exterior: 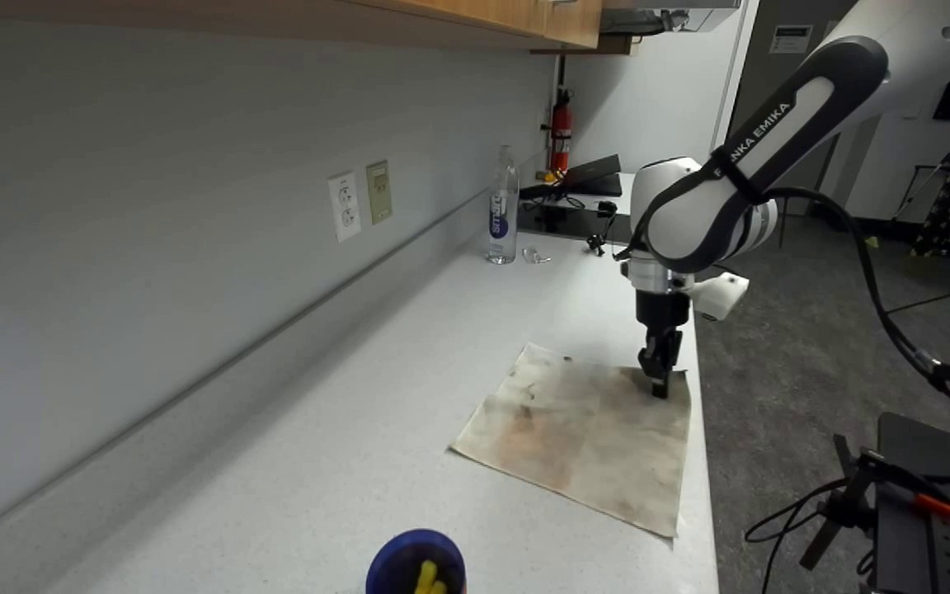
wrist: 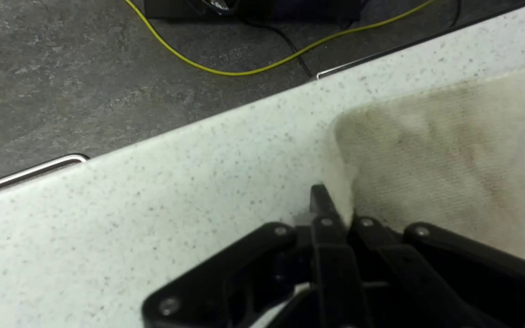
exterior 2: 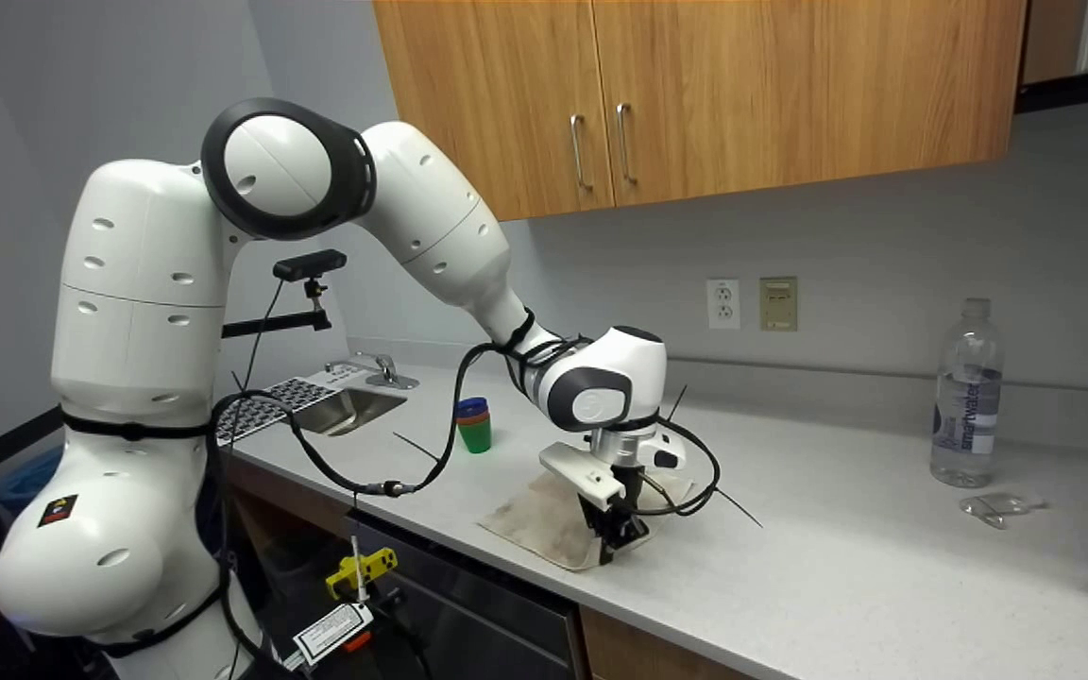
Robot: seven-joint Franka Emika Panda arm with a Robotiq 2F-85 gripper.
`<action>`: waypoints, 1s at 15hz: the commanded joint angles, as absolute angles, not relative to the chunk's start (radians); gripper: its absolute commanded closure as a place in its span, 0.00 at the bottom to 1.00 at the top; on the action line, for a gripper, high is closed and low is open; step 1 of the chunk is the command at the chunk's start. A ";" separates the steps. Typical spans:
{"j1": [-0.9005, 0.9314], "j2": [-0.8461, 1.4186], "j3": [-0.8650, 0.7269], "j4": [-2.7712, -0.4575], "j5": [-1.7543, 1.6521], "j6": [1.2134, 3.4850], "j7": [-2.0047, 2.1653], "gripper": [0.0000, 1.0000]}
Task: Bring the bottom right corner of the towel over to the upper left corner, bring the bottom left corner to the top right corner
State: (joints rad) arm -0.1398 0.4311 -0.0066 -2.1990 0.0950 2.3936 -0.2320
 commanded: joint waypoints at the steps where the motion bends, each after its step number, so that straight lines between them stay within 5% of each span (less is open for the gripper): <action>1: -0.114 0.422 -0.009 -2.185 0.070 2.369 -0.194 1.00; 15: 0.108 0.428 -0.019 -2.101 -0.190 2.508 0.056 1.00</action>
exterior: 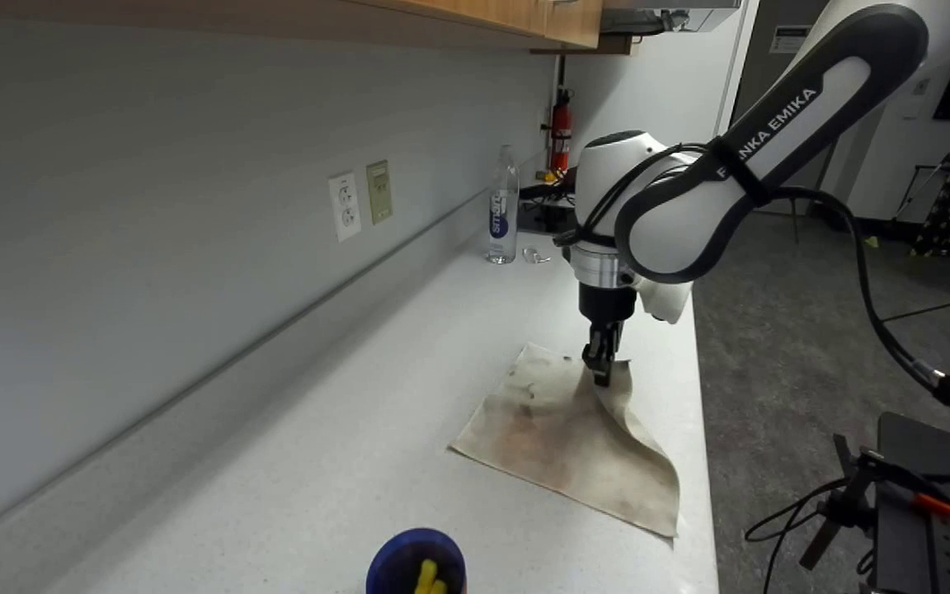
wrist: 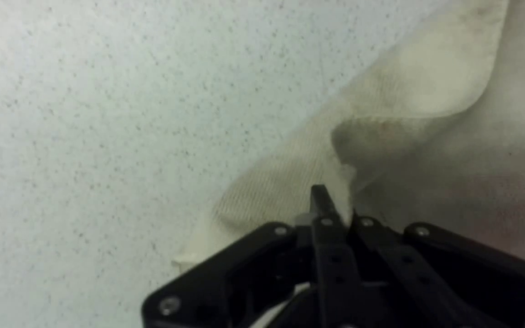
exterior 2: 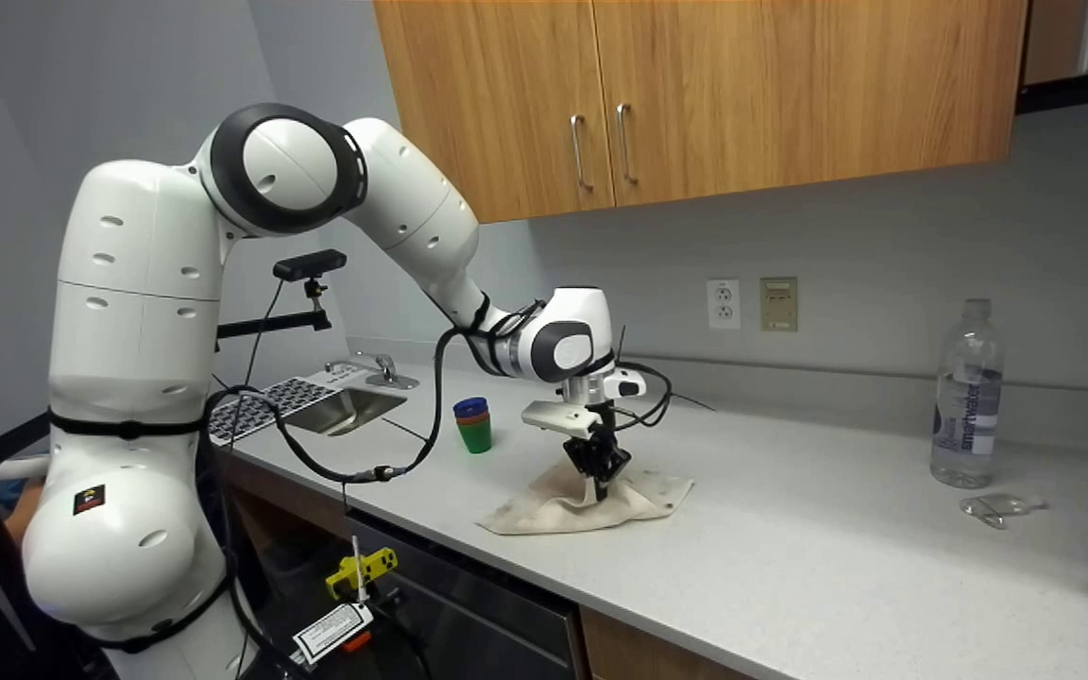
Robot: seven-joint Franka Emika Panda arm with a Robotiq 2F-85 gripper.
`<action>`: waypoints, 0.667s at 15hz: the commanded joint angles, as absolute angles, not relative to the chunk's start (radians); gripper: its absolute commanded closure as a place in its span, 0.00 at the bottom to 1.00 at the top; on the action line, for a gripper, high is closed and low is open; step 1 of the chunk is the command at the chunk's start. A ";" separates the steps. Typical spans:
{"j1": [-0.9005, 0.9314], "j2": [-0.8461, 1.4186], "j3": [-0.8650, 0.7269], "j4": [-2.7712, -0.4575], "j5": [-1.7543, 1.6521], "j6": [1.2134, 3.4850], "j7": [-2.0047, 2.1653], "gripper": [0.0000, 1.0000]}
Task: Bring the bottom right corner of the towel over to the upper left corner, bring the bottom left corner to the top right corner
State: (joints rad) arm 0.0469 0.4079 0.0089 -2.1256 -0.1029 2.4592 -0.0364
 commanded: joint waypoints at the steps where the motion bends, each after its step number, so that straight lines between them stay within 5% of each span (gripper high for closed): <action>1: 0.123 0.434 -0.022 -2.096 -0.212 2.521 0.085 1.00; 10: 0.205 0.496 -0.007 -2.016 -0.250 2.534 0.170 1.00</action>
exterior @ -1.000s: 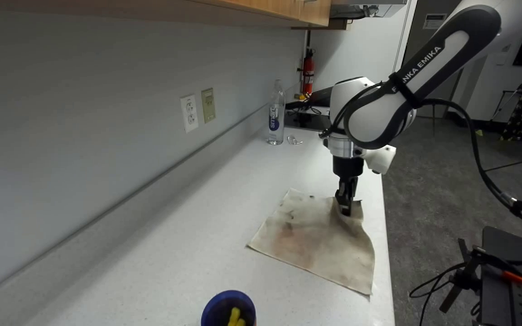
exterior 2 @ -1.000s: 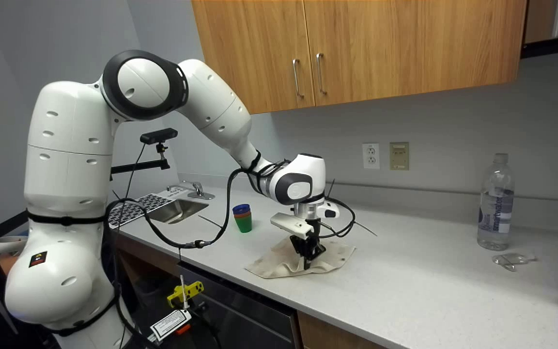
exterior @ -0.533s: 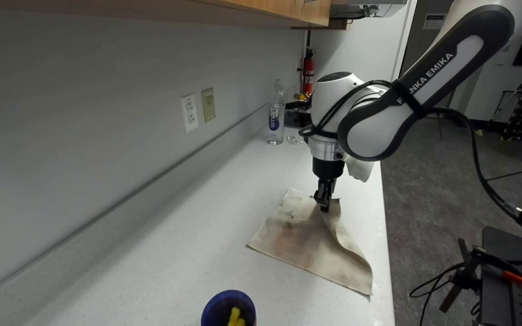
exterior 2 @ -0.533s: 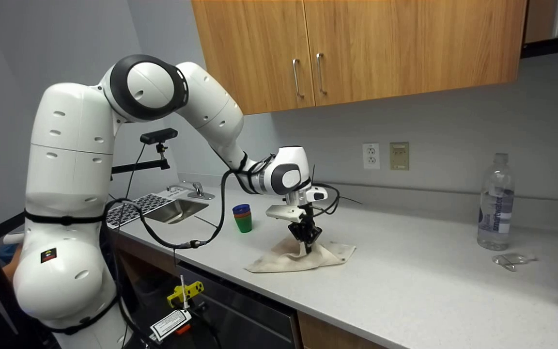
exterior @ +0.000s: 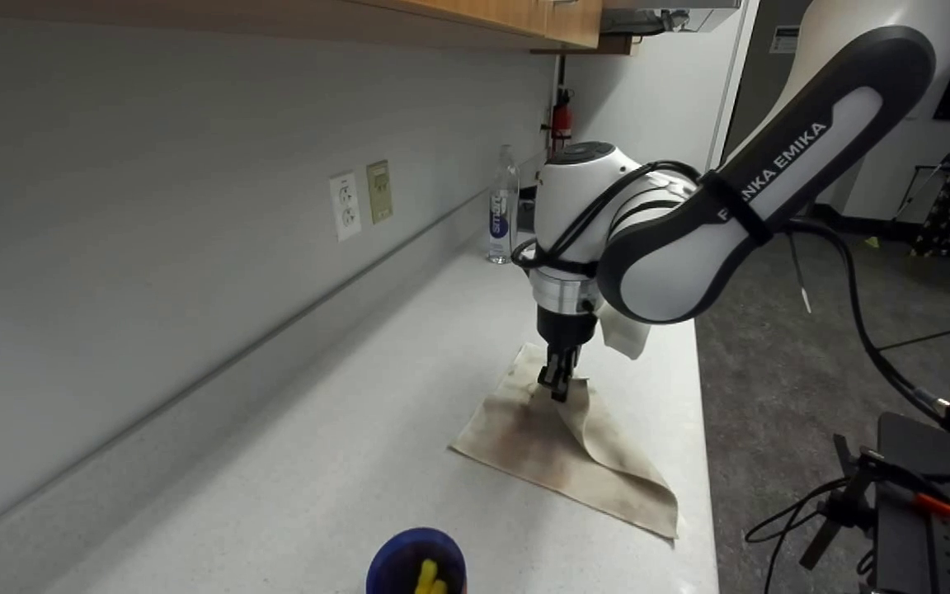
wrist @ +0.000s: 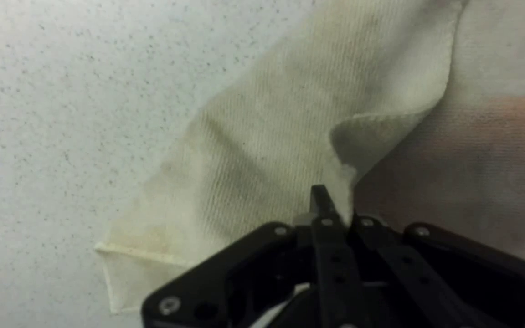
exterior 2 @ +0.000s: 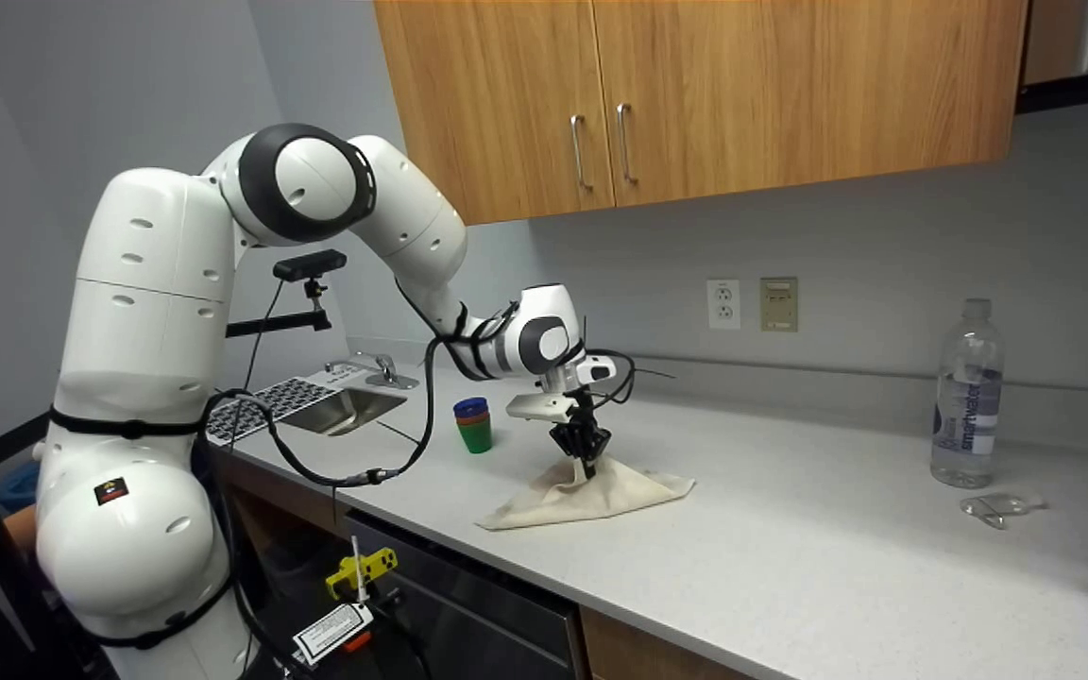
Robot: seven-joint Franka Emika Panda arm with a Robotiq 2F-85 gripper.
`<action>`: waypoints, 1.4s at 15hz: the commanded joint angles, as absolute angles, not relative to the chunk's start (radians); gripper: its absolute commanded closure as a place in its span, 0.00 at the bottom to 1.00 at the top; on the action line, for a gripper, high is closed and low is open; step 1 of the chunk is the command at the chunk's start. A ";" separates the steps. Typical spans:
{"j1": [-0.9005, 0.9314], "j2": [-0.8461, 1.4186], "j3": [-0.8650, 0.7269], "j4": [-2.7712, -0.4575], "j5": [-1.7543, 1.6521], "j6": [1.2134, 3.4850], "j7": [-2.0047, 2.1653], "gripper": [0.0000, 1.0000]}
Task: Bring the bottom right corner of the towel over to the upper left corner, bring the bottom left corner to the top right corner
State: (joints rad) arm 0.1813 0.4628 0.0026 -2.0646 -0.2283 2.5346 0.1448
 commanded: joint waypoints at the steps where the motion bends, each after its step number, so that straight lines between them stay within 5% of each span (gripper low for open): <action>1: 0.205 0.502 0.001 -2.006 -0.237 2.532 0.163 1.00; 21: 0.248 0.615 0.056 -1.834 -0.167 2.530 0.161 1.00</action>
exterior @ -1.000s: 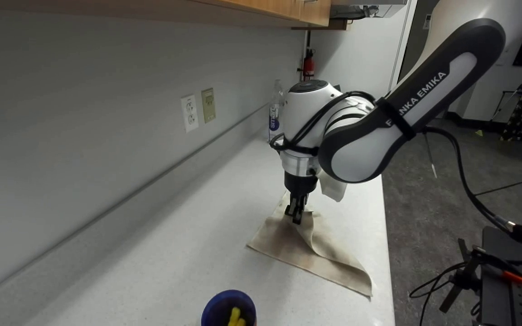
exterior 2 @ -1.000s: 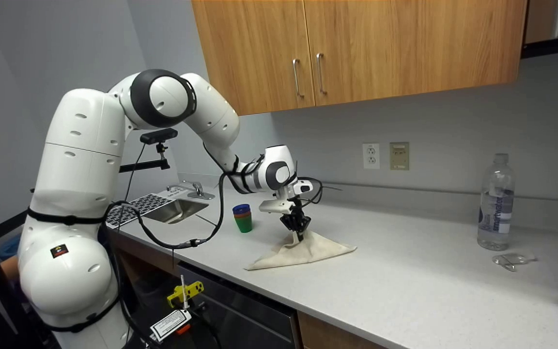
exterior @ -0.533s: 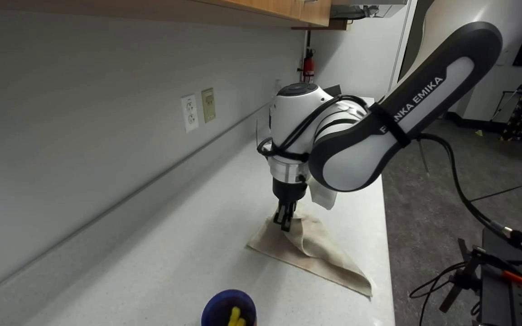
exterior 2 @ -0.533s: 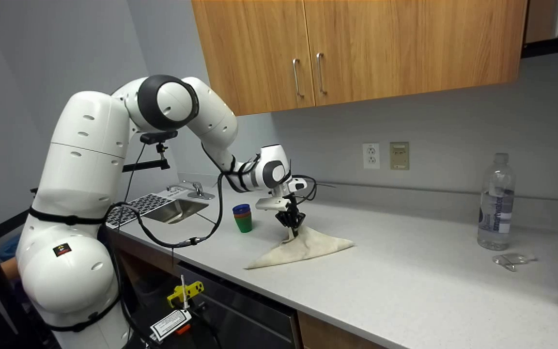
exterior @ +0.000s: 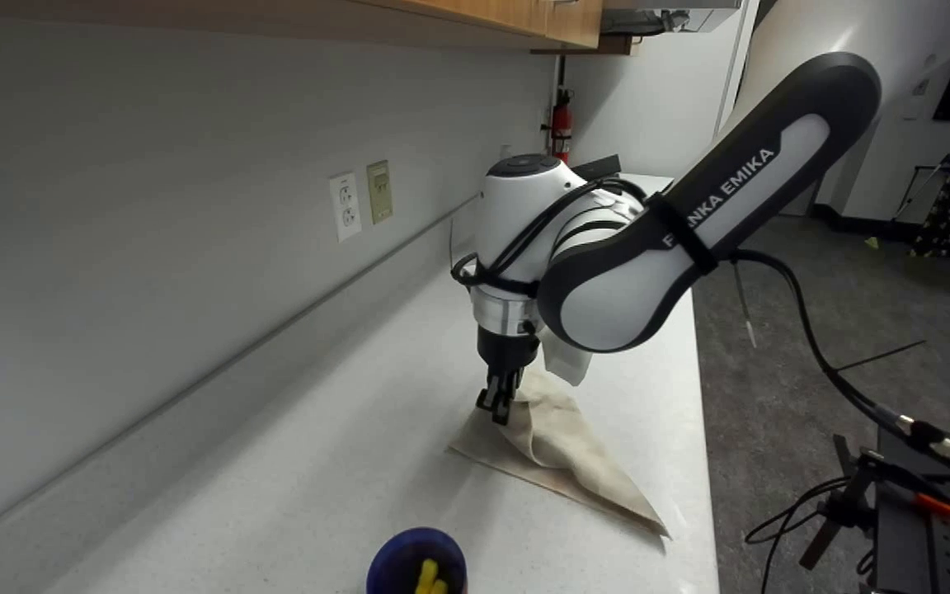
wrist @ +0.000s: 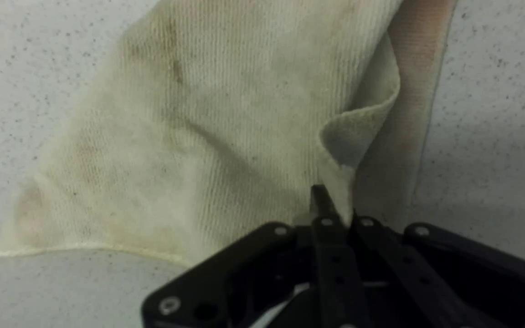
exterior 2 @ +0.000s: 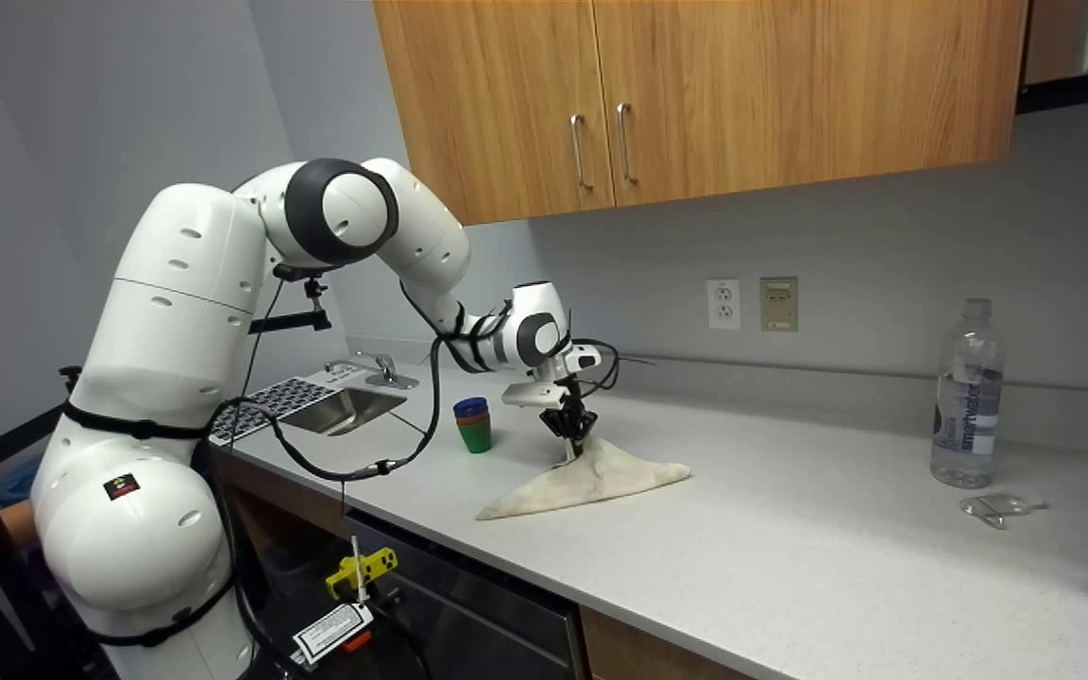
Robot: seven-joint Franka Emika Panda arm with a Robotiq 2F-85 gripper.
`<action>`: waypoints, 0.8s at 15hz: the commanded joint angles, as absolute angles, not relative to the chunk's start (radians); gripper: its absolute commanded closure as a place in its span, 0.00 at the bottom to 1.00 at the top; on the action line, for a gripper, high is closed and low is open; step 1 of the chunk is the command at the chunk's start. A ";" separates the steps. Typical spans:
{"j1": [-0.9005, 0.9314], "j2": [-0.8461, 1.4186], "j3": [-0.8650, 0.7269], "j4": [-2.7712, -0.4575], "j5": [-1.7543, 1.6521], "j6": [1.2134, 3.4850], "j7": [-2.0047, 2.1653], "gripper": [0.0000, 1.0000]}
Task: Bring the bottom right corner of the towel over to the upper left corner, bring the bottom left corner to the top right corner
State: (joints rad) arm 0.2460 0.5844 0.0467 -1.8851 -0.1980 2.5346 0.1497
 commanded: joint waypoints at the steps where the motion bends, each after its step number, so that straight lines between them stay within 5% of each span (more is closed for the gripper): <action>1: 0.246 0.619 0.062 -1.827 -0.153 2.527 0.159 1.00; 2: 0.245 0.621 0.066 -1.823 -0.142 2.523 0.159 1.00; 4: 0.241 0.622 0.074 -1.820 -0.116 2.502 0.155 0.72; 12: 0.248 0.571 0.072 -1.873 -0.094 2.512 0.167 0.12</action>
